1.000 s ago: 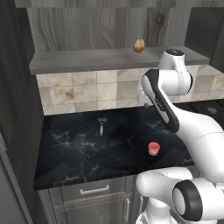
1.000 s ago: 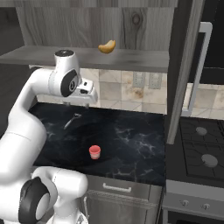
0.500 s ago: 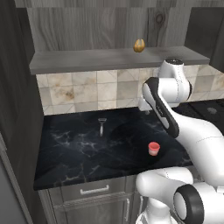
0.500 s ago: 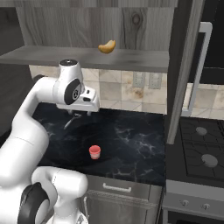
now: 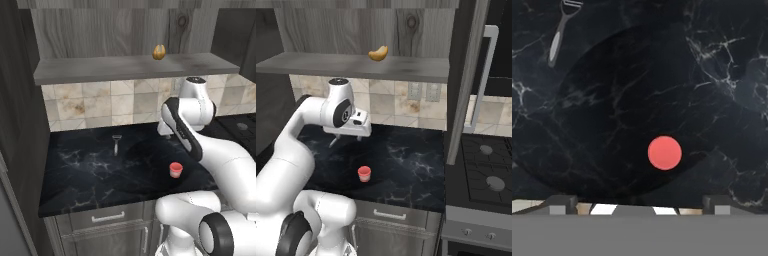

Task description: Pick the jam and cereal from the counter and place them in the cabinets closest to them.

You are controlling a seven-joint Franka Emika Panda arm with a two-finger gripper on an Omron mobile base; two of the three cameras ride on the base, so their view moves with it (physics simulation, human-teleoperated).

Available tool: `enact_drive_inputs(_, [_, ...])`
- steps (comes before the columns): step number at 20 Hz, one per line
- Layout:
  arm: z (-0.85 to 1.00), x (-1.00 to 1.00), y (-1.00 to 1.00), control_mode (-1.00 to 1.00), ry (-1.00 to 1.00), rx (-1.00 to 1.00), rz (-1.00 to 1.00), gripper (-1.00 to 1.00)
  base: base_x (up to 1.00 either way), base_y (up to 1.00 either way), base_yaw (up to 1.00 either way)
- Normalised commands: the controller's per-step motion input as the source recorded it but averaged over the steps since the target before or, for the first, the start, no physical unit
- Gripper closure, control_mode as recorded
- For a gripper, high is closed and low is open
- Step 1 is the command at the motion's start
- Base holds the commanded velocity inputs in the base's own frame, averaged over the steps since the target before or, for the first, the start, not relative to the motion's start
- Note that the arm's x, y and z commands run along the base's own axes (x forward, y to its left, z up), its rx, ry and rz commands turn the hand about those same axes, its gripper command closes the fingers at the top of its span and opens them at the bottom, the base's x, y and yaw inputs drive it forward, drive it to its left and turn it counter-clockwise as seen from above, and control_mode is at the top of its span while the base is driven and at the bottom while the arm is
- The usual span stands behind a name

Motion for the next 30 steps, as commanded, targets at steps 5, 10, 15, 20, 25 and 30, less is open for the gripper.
enact_drive_inputs(5, [-0.31,0.0,-0.01,-1.0,0.05,0.0,0.0,-1.0,0.0,0.0,0.0])
enact_drive_inputs(10, [-0.28,0.0,-0.05,-1.0,0.03,0.0,0.0,-1.0,0.0,0.0,0.0])
enact_drive_inputs(15, [-0.29,0.0,-0.06,-1.0,0.02,0.0,0.0,-1.0,0.0,0.0,0.0])
enact_drive_inputs(20, [-0.3,0.0,-0.11,-1.0,0.0,0.0,0.0,-1.0,0.0,0.0,0.0])
enact_drive_inputs(25, [-0.28,0.0,-0.11,-1.0,0.0,0.0,0.0,-1.0,0.0,0.0,0.0])
enact_drive_inputs(30, [-0.28,0.0,-0.07,-1.0,0.0,0.0,0.0,-1.0,0.0,0.0,0.0])
